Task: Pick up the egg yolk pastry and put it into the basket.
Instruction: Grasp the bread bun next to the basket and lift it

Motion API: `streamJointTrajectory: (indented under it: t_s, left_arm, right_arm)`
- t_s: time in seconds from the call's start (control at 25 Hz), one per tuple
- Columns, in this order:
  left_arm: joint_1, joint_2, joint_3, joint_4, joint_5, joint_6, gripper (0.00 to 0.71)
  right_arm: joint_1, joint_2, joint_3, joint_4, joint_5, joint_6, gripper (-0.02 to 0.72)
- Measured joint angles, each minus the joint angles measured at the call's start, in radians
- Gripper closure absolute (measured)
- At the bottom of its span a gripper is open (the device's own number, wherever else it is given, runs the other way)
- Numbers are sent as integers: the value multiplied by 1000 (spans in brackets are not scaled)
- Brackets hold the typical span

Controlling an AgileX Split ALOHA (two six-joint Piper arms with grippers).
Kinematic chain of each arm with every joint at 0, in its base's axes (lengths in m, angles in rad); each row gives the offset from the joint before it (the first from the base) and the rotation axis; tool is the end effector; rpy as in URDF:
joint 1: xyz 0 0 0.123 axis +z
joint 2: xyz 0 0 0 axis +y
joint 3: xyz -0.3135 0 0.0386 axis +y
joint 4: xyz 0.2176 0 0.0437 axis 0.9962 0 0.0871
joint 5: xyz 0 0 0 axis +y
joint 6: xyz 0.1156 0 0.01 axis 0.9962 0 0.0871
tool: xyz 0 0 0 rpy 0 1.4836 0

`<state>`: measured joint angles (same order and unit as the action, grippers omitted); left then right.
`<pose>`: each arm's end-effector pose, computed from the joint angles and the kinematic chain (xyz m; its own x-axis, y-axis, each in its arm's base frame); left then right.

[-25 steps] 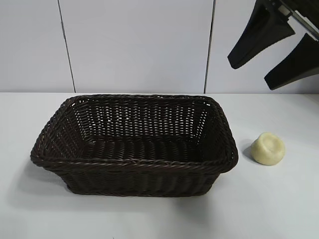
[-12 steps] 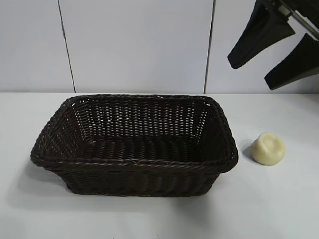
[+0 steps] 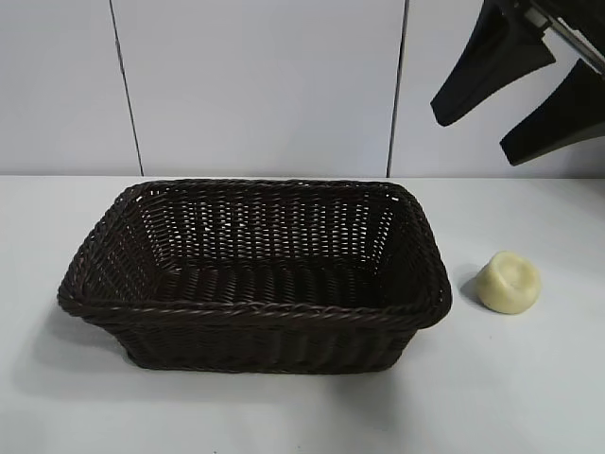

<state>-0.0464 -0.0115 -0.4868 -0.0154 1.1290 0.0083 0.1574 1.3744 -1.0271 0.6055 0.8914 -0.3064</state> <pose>-0.0444 0.0004 0.2403 -0.5164 0.0257 -0.8559 0.0592 0.9982 -0.0057 0.2363 0.0896 0.3145 -0.8912 -0.0473 -0.4511 -0.2655 0.8608 0.4342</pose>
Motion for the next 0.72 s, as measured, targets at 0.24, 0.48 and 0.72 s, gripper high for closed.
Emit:
streamJointTrajectory:
  t_s: [0.24,0.48,0.72]
  left_arm:
    - [0,-1,0,0,0,0,139]
    - [0,-1,0,0,0,0,139]
    - [0,-1,0,0,0,0,139]
  right_arm:
    - [0,0,-4,-144,-1,83,113]
    - [-43,1,-4,-374,-21,245,80]
    - [-195,64,-4,-397,-65,266,80]
